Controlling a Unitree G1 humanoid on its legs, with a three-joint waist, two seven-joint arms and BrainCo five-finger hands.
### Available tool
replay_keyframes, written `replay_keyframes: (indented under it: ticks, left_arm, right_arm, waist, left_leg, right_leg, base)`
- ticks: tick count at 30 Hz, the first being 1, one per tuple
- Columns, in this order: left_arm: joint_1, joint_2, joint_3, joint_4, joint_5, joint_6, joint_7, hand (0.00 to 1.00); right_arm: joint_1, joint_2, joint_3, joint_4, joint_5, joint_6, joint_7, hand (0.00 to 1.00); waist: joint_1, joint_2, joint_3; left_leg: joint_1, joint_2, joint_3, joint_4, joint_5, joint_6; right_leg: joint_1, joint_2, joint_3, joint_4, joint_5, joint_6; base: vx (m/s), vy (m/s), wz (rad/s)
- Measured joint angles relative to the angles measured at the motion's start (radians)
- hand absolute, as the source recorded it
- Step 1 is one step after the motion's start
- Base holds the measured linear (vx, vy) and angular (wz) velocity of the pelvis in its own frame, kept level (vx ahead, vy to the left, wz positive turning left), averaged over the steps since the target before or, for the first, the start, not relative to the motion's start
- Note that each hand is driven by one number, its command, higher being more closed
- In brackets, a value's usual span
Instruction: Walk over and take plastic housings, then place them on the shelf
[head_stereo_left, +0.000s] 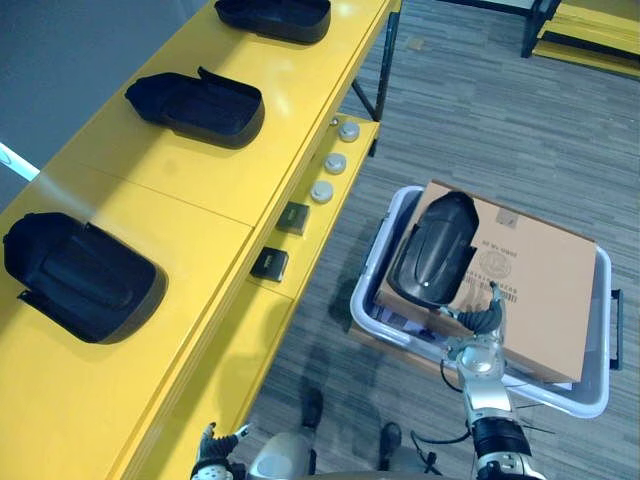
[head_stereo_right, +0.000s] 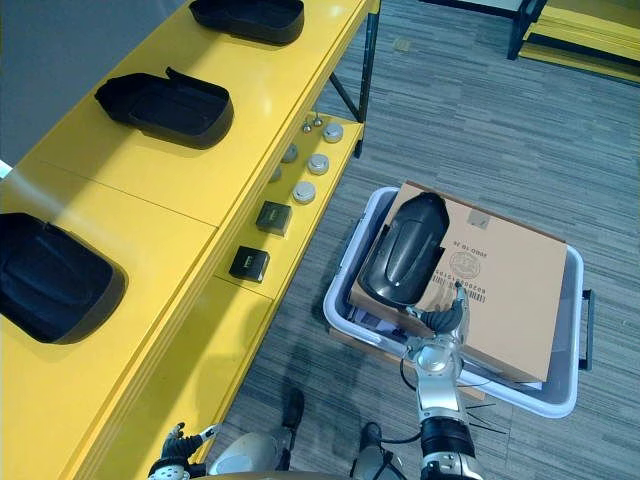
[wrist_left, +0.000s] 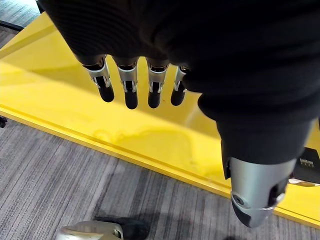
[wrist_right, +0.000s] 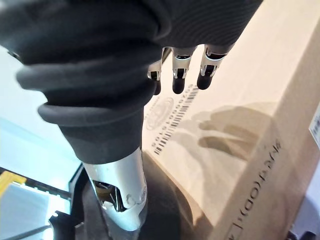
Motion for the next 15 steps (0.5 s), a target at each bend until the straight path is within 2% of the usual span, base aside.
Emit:
replay_keyframes:
  ticks: [9,15]
  left_arm:
    - [0.001,0.003,0.000,0.001,0.000,0.006,-0.002,0.00]
    - [0.000,0.012,0.000,0.003,0.000,0.005,-0.001,0.00]
  right_arm:
    - [0.001,0.010,0.002,-0.022,0.000,0.002,0.000,0.00]
    - [-0.096,-0.025,-0.008,0.137,0.011,0.012,-0.004,0.00]
  waist:
    - [0.002,-0.008,-0.008]
    - [0.002,-0.008,-0.008]
  left_leg:
    - [0.006,-0.004,-0.007,-0.001,0.000,0.001]
    - [-0.016,-0.012,-0.033,-0.002,0.007,0.005]
  right_leg:
    - [0.010,-0.001,-0.001,-0.013,0.010,0.005]
    - [0.008,0.000,-0.026,-0.033,0.017,0.004]
  base:
    - [-0.02,0.001,0.01]
    - [0.00,-0.004,0.12]
